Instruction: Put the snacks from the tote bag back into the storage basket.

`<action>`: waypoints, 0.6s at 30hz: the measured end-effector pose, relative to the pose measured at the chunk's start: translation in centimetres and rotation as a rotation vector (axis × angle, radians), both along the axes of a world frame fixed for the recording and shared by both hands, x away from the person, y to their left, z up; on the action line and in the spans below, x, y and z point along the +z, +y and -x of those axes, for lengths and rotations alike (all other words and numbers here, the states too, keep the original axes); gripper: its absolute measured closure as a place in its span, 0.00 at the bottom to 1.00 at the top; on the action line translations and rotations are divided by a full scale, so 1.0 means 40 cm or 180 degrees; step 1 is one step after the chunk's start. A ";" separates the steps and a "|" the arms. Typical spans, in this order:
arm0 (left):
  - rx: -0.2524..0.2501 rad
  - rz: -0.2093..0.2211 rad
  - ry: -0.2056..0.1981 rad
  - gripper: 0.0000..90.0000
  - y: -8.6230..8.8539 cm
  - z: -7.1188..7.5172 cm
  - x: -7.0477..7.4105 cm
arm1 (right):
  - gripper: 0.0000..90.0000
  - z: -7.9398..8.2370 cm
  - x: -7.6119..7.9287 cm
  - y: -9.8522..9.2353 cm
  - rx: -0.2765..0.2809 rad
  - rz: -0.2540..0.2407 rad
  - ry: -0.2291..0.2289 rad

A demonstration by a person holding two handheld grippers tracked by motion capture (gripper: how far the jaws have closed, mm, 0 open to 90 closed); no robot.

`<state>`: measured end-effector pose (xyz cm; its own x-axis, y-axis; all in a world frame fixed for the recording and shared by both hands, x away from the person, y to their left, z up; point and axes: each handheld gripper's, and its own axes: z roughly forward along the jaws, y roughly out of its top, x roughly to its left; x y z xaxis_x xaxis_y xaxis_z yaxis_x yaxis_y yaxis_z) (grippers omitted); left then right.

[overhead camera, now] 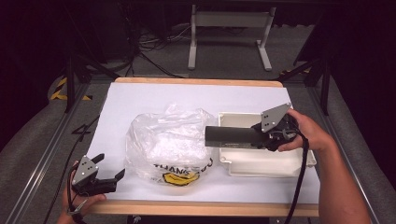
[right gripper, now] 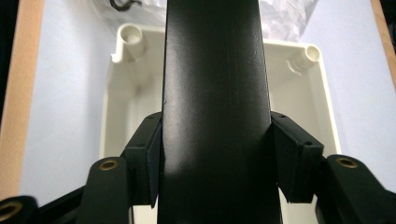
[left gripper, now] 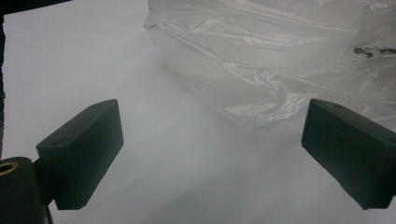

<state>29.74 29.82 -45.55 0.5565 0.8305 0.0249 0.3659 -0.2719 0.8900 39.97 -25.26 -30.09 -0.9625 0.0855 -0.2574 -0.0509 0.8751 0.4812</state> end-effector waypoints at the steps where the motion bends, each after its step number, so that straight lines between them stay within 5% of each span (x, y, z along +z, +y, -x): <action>1: 0.0000 0.0007 0.0003 0.07 0.001 0.000 0.000 | 0.48 -0.001 0.000 -0.008 -0.0012 -0.0019 -0.0003; 18: 0.0027 0.0009 0.0005 0.07 0.002 -0.002 0.001 | 0.48 0.016 -0.009 -0.135 -0.0222 -0.0035 0.0051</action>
